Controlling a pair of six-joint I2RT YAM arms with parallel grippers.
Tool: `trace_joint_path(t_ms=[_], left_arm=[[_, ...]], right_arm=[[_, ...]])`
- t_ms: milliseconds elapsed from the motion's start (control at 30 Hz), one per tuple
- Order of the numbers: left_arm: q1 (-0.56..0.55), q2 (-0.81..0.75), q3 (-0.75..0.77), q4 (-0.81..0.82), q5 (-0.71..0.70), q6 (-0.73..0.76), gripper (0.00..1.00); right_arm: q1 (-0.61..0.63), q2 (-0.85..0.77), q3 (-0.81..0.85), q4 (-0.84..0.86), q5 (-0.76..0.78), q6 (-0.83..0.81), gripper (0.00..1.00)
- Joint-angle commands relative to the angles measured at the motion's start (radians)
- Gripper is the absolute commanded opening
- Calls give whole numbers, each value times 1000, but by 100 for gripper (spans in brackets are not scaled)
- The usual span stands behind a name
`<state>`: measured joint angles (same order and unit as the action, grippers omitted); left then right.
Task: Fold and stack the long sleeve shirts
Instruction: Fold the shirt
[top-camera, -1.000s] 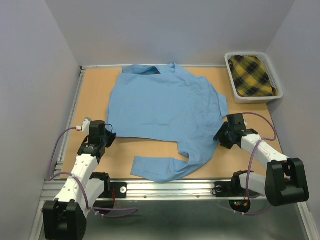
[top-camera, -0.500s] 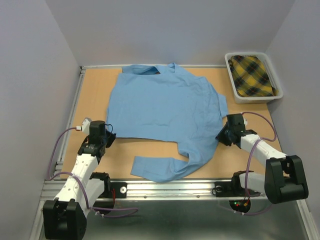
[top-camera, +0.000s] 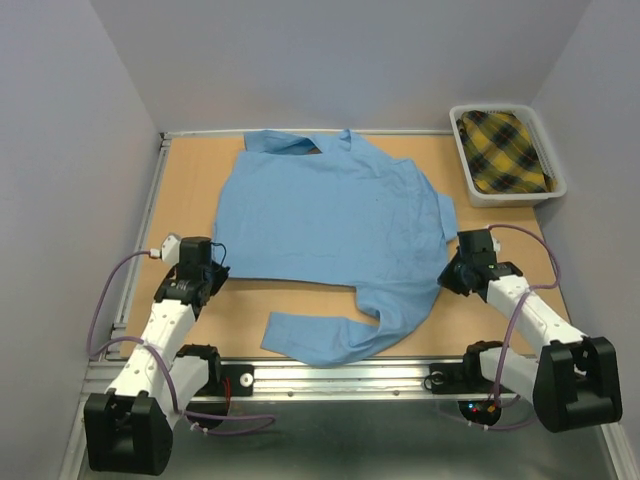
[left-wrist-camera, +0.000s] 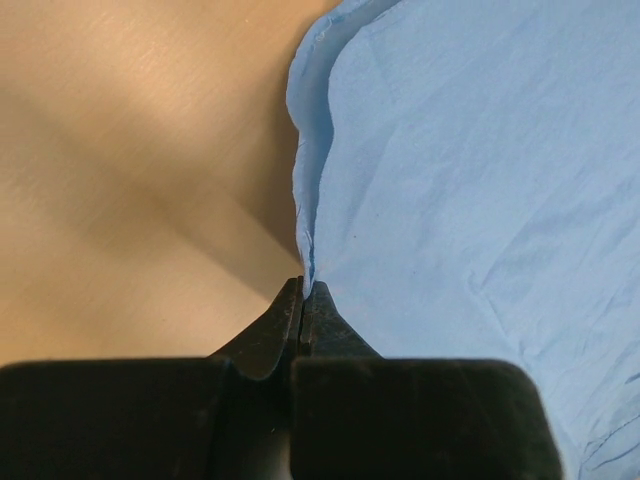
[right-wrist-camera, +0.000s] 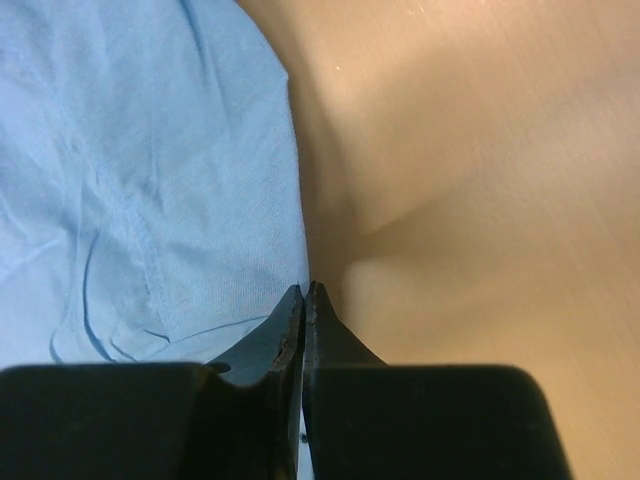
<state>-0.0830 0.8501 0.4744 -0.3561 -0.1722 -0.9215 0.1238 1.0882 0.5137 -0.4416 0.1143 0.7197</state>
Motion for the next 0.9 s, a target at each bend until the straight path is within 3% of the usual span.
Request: trace_joint_path(t_ms=[0, 300, 867], left_arm=[[12, -5, 66, -55, -101, 29, 0], [14, 101, 176, -15, -116, 96, 1], [14, 509, 372, 127, -81, 256, 4]], right_arm=[[-9, -48, 98, -129, 82, -49, 1], [-9, 78, 294, -181, 44, -108, 1], [-9, 432, 572, -200, 42, -229, 1]])
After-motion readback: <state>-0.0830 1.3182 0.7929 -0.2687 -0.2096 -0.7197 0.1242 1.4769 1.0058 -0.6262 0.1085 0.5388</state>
